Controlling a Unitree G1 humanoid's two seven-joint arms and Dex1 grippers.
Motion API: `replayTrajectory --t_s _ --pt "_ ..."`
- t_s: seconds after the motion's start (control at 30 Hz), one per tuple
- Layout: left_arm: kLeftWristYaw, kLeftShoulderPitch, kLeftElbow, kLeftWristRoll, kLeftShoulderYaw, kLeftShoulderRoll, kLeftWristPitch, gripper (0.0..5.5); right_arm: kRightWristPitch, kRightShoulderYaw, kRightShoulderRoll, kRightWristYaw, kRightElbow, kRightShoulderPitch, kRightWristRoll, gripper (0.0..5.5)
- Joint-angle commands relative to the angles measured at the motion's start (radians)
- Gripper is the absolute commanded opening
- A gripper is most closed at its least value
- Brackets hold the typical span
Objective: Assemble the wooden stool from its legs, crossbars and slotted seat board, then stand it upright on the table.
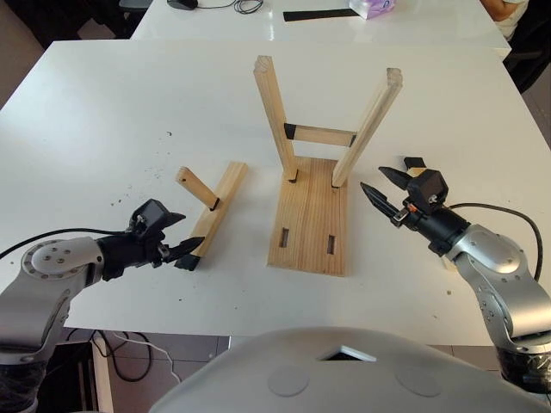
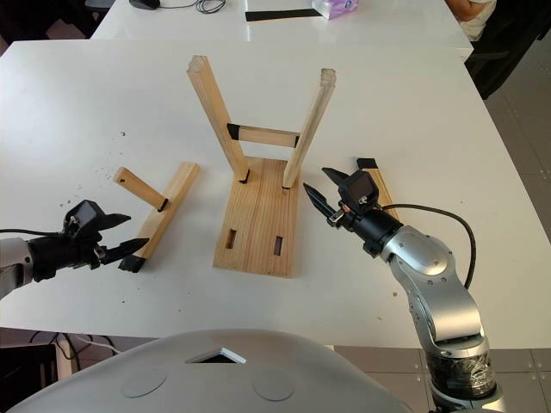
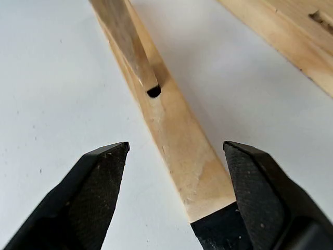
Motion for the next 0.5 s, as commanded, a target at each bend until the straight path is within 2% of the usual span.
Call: replayTrajectory --t_s 0.03,0.23,0.4,0.5 --pt "0.043 -0.017 -0.014 0.003 -0.037 -0.038 0.049 3.36 -0.002 0.007 0.002 -0.003 0.001 -0.015 -0.010 2.34" --pt "0.097 -0.031 -0.024 0.003 -0.091 -0.088 0.123 3.36 0.004 0.034 0.002 -0.001 0.006 -0.038 -0.024 2.34" --pt "0.163 -0.043 0.068 0.073 -0.125 -0.109 0.125 3.36 0.005 0.050 0.005 -0.003 0.007 -0.043 -0.036 2.34" --pt "0.171 -0.065 0.127 0.092 -0.127 -0.116 0.090 3.04 0.002 0.051 0.007 -0.006 0.009 -0.040 -0.040 2.34"
